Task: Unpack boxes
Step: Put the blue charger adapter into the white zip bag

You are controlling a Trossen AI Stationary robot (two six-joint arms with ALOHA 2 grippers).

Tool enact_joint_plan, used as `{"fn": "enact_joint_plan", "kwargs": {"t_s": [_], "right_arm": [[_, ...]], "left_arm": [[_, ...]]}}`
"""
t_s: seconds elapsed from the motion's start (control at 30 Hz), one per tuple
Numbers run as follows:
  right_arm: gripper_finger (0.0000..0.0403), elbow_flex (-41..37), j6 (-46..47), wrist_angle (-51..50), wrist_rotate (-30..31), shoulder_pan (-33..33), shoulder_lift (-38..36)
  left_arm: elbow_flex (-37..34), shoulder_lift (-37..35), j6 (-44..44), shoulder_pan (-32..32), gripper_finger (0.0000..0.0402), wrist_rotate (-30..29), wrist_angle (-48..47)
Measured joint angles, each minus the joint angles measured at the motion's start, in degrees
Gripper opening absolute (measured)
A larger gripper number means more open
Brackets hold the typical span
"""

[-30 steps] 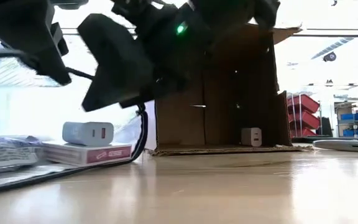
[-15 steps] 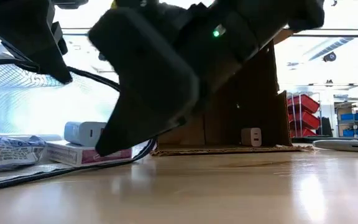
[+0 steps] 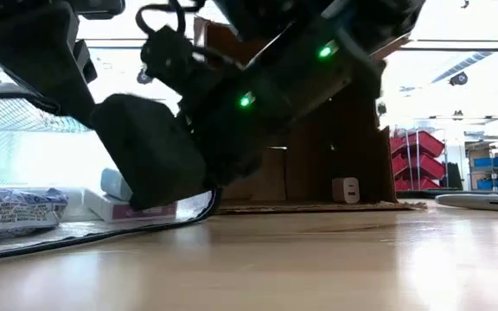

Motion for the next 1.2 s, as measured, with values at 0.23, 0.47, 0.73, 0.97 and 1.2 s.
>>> {"fn": "enact_joint_plan", "kwargs": {"t_s": [0.23, 0.47, 0.73, 0.97, 1.2], "right_arm": [[0.0003, 0.02, 1.30, -9.19, -0.27, 4.66, -3.09], [0.0001, -0.06, 5.35, -28.97, 10.42, 5.87, -8.87], [0.0000, -0.34, -1.10, -20.14, -3.96, 4.09, -7.05], [0.0000, -0.40, -3.01, -10.96, -3.56, 3.16, -3.15], [0.0000, -0.35, -9.85, 3.12, 2.80, 2.75, -3.77]], "left_arm": [[0.00, 0.64, -1.26, -0.02, 0.0000, 0.07, -0.06], [0.00, 0.53, -1.33, -0.02, 0.0000, -0.04, 0.17], [0.00, 0.49, -1.33, -0.02, 0.0000, -1.01, 1.34], [0.00, 0.47, -1.13, -0.02, 0.0000, -1.16, 2.01], [0.00, 0.42, -1.09, 0.00, 0.0000, -2.43, 2.03]]}}
